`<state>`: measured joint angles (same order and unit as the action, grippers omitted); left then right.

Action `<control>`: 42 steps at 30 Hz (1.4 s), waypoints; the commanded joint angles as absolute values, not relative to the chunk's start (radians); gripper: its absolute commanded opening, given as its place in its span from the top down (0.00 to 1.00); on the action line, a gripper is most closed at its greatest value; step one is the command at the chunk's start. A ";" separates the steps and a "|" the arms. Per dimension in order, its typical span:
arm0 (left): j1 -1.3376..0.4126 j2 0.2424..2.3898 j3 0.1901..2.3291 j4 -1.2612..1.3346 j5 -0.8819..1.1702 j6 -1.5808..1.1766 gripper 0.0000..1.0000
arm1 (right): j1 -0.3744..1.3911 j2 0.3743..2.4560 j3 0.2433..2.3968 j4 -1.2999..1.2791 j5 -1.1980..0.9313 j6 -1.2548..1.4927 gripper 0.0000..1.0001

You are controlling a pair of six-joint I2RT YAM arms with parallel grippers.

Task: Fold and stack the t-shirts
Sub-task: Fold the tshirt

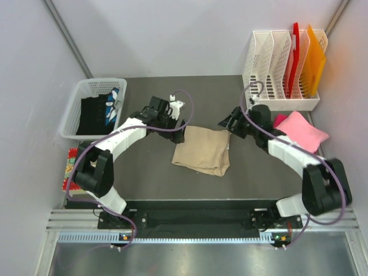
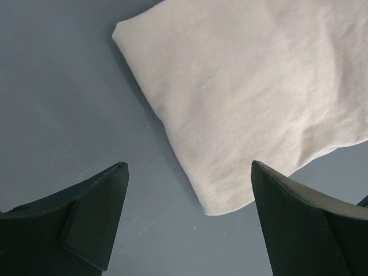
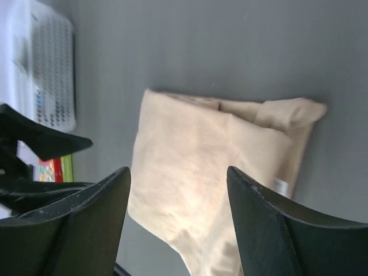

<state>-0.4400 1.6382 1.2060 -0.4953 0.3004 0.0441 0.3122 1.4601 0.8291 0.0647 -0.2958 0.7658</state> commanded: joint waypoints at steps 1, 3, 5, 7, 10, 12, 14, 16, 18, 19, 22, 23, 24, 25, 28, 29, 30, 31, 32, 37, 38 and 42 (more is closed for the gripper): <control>-0.451 1.644 1.233 -0.426 0.330 0.060 0.09 | 0.255 1.313 0.697 0.014 -0.212 0.732 0.32; -0.459 1.658 1.230 -0.419 0.325 0.063 0.09 | 0.249 1.302 0.660 0.021 -0.206 0.741 0.31; -0.465 1.670 1.226 -0.413 0.318 0.064 0.09 | 0.249 1.318 0.618 0.055 -0.213 0.756 0.31; -0.468 1.677 1.224 -0.405 0.319 0.066 0.09 | 0.247 1.336 0.585 0.084 -0.238 0.768 0.30; -0.472 1.683 1.229 -0.403 0.314 0.068 0.09 | 0.247 1.385 0.560 0.146 -0.262 0.784 0.29; -0.472 1.686 1.232 -0.400 0.316 0.069 0.09 | 0.247 1.420 0.555 0.169 -0.264 0.790 0.29; -0.479 1.686 1.232 -0.402 0.318 0.071 0.09 | 0.241 1.451 0.543 0.186 -0.264 0.802 0.29; -0.480 1.686 1.230 -0.402 0.316 0.071 0.09 | 0.238 1.476 0.541 0.213 -0.270 0.801 0.28; -0.480 1.683 1.229 -0.399 0.308 0.074 0.09 | 0.236 1.522 0.543 0.238 -0.291 0.802 0.28; -0.480 1.681 1.229 -0.400 0.305 0.074 0.09 | 0.236 1.538 0.545 0.270 -0.299 0.807 0.28; -0.480 1.683 1.232 -0.399 0.308 0.074 0.09 | 0.239 1.611 0.538 0.351 -0.345 0.825 0.28; -0.480 1.686 1.233 -0.397 0.313 0.072 0.09 | 0.242 1.643 0.540 0.363 -0.354 0.834 0.28; -0.482 1.689 1.236 -0.399 0.316 0.069 0.09 | 0.250 1.657 0.541 0.376 -0.359 0.838 0.28; -0.483 1.692 1.238 -0.399 0.322 0.068 0.09 | 0.255 1.669 0.543 0.383 -0.359 0.841 0.28; -0.495 1.716 1.238 -0.397 0.311 0.069 0.10 | 0.267 1.701 0.542 0.408 -0.359 0.845 0.28; -0.500 1.729 1.236 -0.397 0.311 0.069 0.10 | 0.268 1.710 0.543 0.413 -0.357 0.845 0.28; -0.503 1.736 1.235 -0.396 0.311 0.069 0.10 | 0.271 1.716 0.545 0.416 -0.357 0.848 0.28; -0.506 1.744 1.235 -0.396 0.311 0.068 0.10 | 0.275 1.720 0.546 0.419 -0.356 0.848 0.28; -0.514 1.759 1.233 -0.393 0.307 0.067 0.10 | 0.278 1.727 0.548 0.420 -0.357 0.850 0.28; -0.549 1.815 1.233 -0.388 0.285 0.063 0.11 | 0.322 1.765 0.577 0.423 -0.345 0.862 0.34; -0.554 1.821 1.233 -0.388 0.276 0.063 0.11 | 0.337 1.772 0.584 0.422 -0.345 0.864 0.35; -0.565 1.842 1.236 -0.390 0.261 0.063 0.11 | 0.371 1.802 0.617 0.417 -0.334 0.871 0.40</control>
